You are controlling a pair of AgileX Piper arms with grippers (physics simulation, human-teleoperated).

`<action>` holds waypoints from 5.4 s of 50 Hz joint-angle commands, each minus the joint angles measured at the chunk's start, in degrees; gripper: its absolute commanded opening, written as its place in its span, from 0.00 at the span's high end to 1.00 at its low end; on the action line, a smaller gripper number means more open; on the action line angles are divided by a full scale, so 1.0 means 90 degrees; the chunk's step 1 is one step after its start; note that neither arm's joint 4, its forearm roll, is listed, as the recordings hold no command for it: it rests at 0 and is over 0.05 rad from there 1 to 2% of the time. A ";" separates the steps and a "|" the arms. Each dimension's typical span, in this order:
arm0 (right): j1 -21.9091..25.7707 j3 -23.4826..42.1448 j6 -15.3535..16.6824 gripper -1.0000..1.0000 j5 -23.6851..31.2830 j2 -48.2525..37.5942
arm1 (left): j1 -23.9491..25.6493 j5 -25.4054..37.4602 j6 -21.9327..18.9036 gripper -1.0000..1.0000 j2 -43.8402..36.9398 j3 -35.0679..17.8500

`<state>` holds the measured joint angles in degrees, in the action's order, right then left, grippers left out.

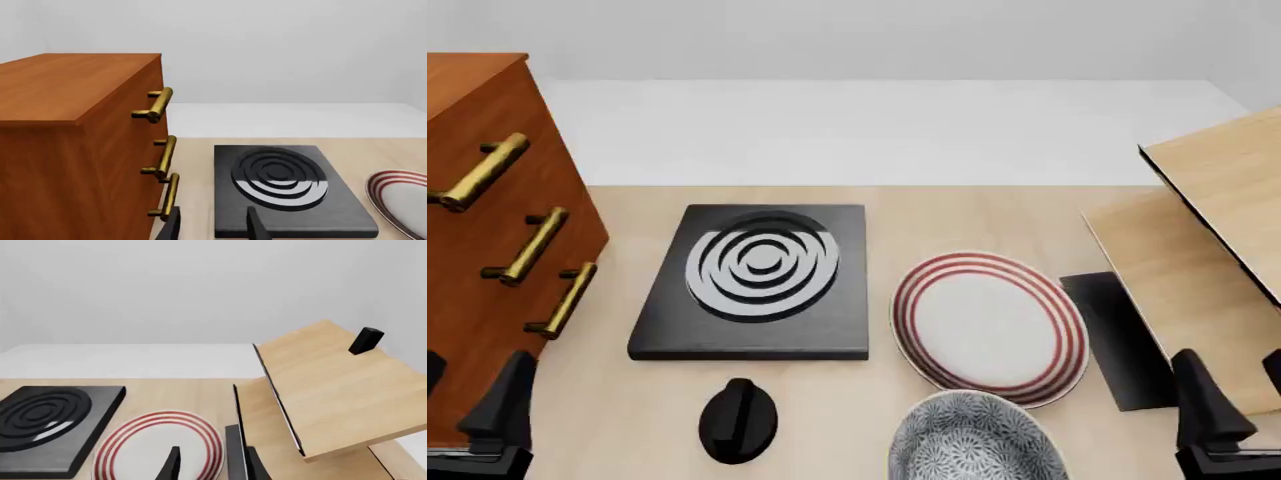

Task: Pick up the cream cheese and put it in the bowl.

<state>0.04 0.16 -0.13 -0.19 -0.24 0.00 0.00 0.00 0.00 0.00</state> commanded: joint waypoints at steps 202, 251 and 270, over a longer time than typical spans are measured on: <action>0.8840 0.5416 0.0223 0.00 -0.1658 -1.1978 | 0.0000 0.0000 0.0000 0.00 0.0000 0.0000; 0.7916 0.4137 0.0636 1.00 -0.1119 -0.8650 | 0.0000 0.0000 0.0000 0.00 0.0000 0.0000; 0.7102 0.3248 0.0457 1.00 -0.1088 -0.7002 | 0.0000 0.0000 0.0000 0.00 0.0000 0.0000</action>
<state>67.66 33.13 5.22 -10.17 -71.30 0.00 0.00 0.00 0.00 0.00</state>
